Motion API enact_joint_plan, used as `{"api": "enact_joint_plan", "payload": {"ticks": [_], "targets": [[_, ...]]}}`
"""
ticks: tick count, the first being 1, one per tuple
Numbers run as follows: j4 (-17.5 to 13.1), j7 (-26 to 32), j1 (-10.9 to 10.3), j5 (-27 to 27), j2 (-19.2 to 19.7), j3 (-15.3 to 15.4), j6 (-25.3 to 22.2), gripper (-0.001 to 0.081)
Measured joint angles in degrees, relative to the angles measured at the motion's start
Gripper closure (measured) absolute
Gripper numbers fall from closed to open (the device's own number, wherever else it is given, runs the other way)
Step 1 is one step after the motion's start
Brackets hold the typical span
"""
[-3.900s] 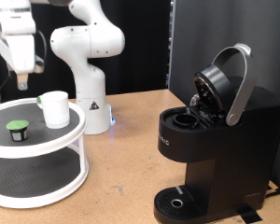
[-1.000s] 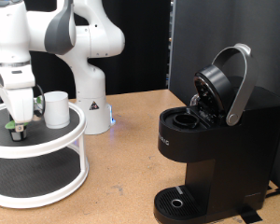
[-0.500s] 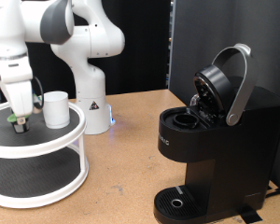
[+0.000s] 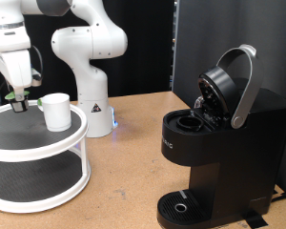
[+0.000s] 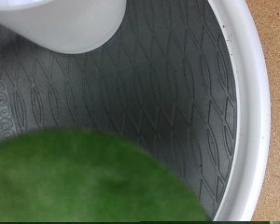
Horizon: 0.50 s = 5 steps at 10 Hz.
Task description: Make a cup of coffee with the keurig machine
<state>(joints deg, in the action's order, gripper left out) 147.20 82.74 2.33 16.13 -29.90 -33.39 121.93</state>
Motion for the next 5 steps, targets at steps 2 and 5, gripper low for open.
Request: {"api": "enact_joint_plan", "payload": {"ticks": [2,5], "targets": [[0.2,0.0,0.0,-0.2,0.0,0.0,0.1,0.0323],[-0.1,0.0,-0.4,-3.0,-0.5,0.0,-0.5,0.0323]]}}
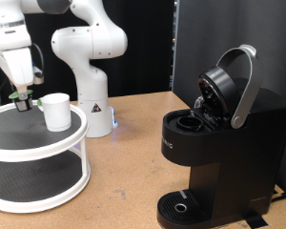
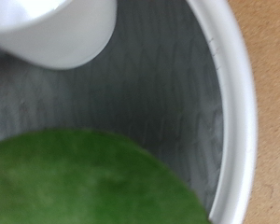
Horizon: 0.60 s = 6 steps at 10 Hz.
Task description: Make a cup of coffee with the keurig machine
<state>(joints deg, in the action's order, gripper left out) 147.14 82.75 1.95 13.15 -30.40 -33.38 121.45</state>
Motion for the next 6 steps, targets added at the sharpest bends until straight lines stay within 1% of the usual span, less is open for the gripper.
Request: {"api": "enact_joint_plan", "payload": {"ticks": [1,3,6], "targets": [[-0.5,-0.2,-0.4,-2.0,-0.5,0.3,-0.7,0.0323],[-1.9,-2.6,-1.6,-6.2,-1.5,1.9,-1.9,0.0323],[-4.1,-11.0,-3.3,-11.7,-1.9,5.9,-2.4,0.0323]]}}
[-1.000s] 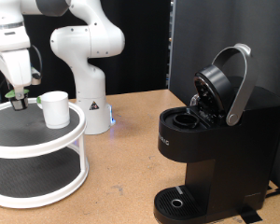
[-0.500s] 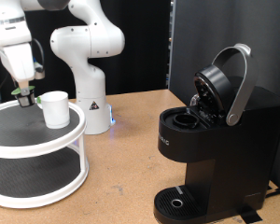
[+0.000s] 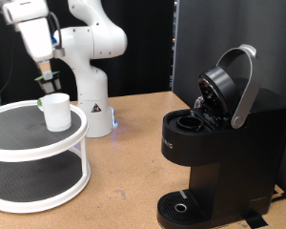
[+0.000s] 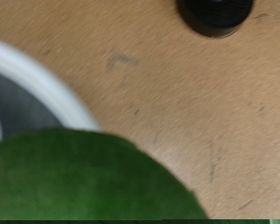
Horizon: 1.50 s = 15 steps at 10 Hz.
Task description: Make a cup of coffee with the keurig machine
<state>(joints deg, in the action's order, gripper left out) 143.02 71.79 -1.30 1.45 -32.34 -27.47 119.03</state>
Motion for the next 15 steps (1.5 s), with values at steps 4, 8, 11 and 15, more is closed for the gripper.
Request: {"api": "enact_joint_plan", "payload": {"ticks": [4,8,11,15], "targets": [[-0.7,-5.5,-1.0,-3.6,0.4,2.0,0.6,0.0323],[-0.3,-13.1,-4.9,-14.5,0.5,4.8,4.2,0.0323],[-3.4,-13.3,-9.1,-15.6,2.4,6.5,2.2,0.0323],[-8.8,-15.2,-12.3,-16.8,8.6,8.6,2.2,0.0323]]}}
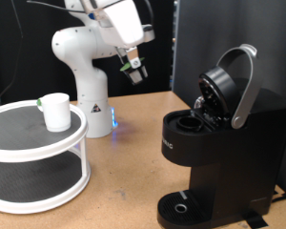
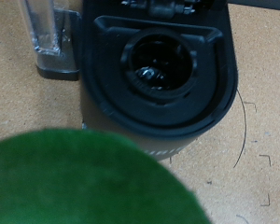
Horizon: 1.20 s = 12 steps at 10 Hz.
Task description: Make a cup of coffee with the keurig machine
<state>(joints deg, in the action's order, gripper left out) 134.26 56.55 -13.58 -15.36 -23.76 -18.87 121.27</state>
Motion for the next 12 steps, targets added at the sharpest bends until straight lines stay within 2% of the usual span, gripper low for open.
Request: {"api": "enact_joint_plan", "payload": {"ticks": [2,5,7,9,12], "targets": [[-3.0,0.0,-1.1,-1.5,3.2,0.1,-0.4,0.0323],[-6.1,-1.4,-1.4,-2.2,5.2,0.2,-1.7,0.0323],[-6.3,-2.4,-1.4,-2.2,5.4,0.2,-1.7,0.0323],[-6.2,0.7,-1.5,-4.5,5.4,0.0,-1.3,0.0323],[-6.2,1.6,-2.3,-6.1,5.5,0.6,-1.1,0.0323]]}}
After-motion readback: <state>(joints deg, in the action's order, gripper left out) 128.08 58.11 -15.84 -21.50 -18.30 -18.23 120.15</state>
